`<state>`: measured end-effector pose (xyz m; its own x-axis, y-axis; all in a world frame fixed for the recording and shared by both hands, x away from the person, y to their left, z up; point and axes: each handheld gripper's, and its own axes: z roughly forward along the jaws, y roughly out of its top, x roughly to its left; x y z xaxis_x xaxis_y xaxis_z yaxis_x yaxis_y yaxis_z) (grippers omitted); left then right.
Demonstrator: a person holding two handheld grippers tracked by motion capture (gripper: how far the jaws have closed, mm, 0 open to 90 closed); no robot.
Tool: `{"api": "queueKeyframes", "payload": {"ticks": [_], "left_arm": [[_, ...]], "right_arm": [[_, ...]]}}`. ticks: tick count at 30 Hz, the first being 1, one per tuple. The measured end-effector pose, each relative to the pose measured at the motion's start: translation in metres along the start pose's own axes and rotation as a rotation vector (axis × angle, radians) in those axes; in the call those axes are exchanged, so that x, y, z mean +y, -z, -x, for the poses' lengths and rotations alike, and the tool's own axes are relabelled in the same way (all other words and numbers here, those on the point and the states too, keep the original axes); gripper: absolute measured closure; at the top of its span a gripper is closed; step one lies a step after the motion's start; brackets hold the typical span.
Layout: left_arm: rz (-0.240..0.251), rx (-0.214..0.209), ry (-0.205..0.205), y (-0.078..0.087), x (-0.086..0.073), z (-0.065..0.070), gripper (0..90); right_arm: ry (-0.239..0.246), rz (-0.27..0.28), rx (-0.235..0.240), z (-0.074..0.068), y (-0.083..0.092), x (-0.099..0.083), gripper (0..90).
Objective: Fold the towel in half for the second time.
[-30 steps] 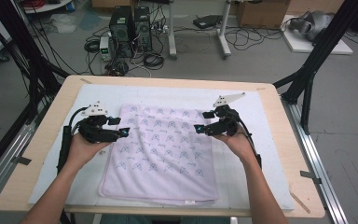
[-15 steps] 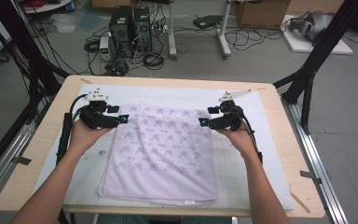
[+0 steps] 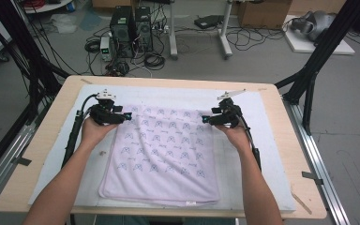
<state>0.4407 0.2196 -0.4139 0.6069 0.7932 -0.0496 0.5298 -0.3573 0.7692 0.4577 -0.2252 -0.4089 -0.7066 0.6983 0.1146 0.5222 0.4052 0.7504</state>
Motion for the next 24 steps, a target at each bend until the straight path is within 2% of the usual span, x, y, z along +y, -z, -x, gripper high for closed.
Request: {"api": "queueKeyframes", "payload": {"ticks": [3, 5, 7, 9, 11, 13, 16, 20, 24], "left_arm": [[-0.046, 0.023, 0.015, -0.010, -0.009, -0.006, 45.6], [-0.056, 0.032, 0.020, -0.014, -0.014, -0.009, 49.4], [-0.070, 0.044, 0.038, -0.017, -0.016, -0.012, 51.7], [-0.069, 0.042, 0.069, -0.018, -0.018, -0.015, 51.9], [-0.070, 0.047, 0.066, -0.019, -0.018, -0.015, 53.1], [-0.074, 0.056, 0.060, -0.018, -0.017, -0.014, 53.1], [-0.072, 0.083, 0.064, -0.016, -0.017, -0.016, 53.0], [-0.078, 0.084, 0.088, -0.017, -0.018, -0.016, 56.6], [-0.084, 0.055, 0.087, -0.017, -0.016, -0.014, 73.0]], "right_arm": [[0.012, -0.033, -0.037, 0.002, -0.010, -0.003, 40.6], [0.007, -0.042, -0.052, 0.005, -0.015, -0.005, 42.7], [-0.013, -0.050, -0.059, 0.009, -0.019, -0.008, 43.5], [-0.041, -0.075, -0.089, 0.012, -0.023, -0.012, 43.6], [-0.073, -0.084, -0.092, 0.015, -0.026, -0.015, 42.7], [-0.085, -0.080, -0.105, 0.014, -0.027, -0.017, 42.4], [-0.071, -0.087, -0.125, 0.011, -0.029, -0.016, 42.3], [-0.029, -0.093, -0.123, 0.002, -0.032, -0.013, 56.7], [-0.051, -0.082, -0.089, 0.000, -0.033, -0.013, 69.6]]}}
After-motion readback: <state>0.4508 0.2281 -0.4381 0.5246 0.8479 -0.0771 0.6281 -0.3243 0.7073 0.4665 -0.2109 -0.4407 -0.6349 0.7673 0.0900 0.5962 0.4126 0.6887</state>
